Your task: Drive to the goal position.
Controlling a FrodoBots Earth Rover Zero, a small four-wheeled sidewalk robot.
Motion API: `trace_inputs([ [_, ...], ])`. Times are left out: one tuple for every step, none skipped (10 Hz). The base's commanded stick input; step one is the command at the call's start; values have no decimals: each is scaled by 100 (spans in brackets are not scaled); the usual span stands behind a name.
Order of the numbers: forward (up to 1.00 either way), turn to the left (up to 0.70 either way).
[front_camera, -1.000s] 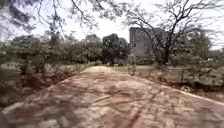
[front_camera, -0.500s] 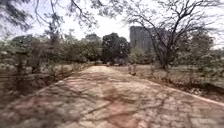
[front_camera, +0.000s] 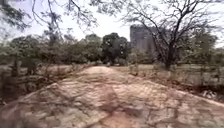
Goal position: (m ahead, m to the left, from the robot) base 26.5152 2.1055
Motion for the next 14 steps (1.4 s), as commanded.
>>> trace_inputs([
  [70,0],
  [70,0],
  [70,0],
  [70,0],
  [70,0],
  [70,0],
  [70,0],
  [70,0],
  [70,11],
  [70,28],
  [70,26],
  [70,9],
  [70,0],
  [70,0],
])
